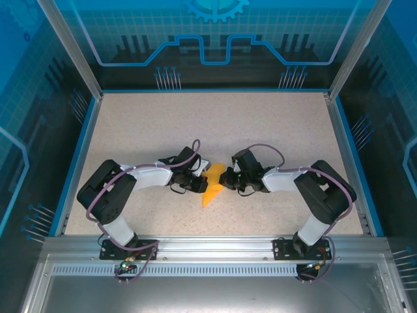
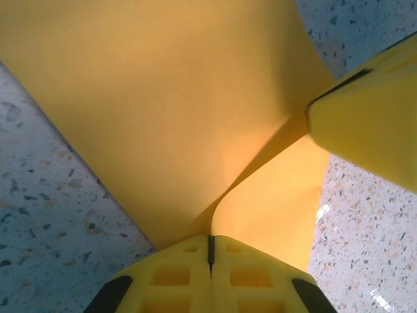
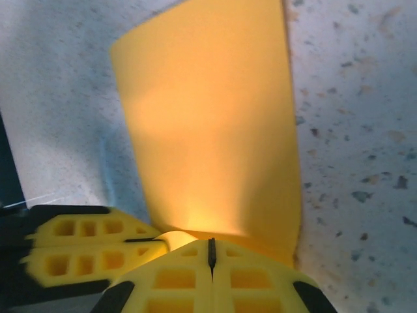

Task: Fold a paper plane with a square sheet of paper (pick it up from the middle)
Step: Third fold the triangle at the center of the table.

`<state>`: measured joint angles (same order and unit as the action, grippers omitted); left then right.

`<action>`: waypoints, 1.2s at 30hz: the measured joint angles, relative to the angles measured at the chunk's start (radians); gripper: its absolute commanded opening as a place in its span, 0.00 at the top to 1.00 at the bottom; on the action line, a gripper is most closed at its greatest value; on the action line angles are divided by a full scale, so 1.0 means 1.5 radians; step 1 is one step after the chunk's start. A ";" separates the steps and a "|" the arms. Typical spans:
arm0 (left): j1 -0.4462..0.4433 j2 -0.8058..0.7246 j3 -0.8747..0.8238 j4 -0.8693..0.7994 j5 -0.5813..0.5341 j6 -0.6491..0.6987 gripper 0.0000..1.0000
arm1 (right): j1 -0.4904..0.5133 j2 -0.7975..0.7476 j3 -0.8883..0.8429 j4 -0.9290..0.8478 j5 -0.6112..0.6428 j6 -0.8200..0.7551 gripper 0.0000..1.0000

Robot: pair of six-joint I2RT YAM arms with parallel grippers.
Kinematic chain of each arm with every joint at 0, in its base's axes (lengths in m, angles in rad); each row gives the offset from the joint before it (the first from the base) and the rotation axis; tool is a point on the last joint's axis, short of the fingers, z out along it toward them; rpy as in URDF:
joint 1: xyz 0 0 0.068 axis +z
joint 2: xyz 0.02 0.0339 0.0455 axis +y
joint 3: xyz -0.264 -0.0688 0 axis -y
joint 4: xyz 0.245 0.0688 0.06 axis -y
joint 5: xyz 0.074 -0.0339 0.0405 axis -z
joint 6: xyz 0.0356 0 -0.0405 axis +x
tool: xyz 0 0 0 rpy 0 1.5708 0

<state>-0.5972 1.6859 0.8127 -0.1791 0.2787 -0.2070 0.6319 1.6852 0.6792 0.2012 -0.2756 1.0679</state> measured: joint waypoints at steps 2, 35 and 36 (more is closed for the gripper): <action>0.000 0.000 0.000 0.000 0.000 0.000 1.00 | -0.001 0.016 0.000 0.001 0.001 0.002 1.00; 0.000 0.002 0.002 0.000 0.002 0.000 1.00 | -0.032 -0.033 0.008 -0.052 0.001 -0.018 1.00; 0.000 0.002 0.002 0.000 0.002 0.000 1.00 | -0.029 -0.046 0.008 -0.053 0.001 -0.018 1.00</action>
<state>-0.5972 1.6886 0.8158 -0.1787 0.2821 -0.2066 0.5880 1.6157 0.6910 0.1211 -0.2737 1.0416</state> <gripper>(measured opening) 0.060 0.042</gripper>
